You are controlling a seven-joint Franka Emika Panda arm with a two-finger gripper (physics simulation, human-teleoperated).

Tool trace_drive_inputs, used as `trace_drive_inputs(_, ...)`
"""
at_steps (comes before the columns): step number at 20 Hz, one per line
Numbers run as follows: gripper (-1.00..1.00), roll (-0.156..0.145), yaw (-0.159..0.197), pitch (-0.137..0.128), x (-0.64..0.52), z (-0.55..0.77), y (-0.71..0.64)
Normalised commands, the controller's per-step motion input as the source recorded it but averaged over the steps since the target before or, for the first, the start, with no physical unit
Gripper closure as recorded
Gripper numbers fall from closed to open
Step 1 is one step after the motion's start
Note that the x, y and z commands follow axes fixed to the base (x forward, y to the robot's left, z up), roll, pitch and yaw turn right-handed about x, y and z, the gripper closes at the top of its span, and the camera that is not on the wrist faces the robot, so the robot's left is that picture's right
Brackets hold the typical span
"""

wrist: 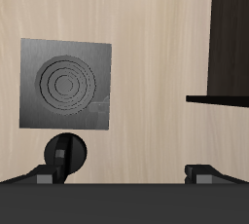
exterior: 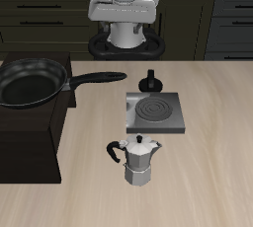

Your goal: Place the moka pot on the stove and turn on the stove

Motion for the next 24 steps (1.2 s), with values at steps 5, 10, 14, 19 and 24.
trace_drive_inputs(5,-1.0,-0.016,0.014,0.008,0.41,0.03,0.13)
trace_drive_inputs(10,-1.0,-0.008,-0.004,-0.007,0.4,0.12,0.18)
trace_drive_inputs(14,-1.0,-0.023,0.025,0.004,0.59,0.1,0.16)
trace_drive_inputs(19,-1.0,-0.011,-0.005,0.006,0.39,0.04,0.29)
trace_drive_inputs(24,-1.0,0.002,-0.001,0.004,0.21,0.07,0.22)
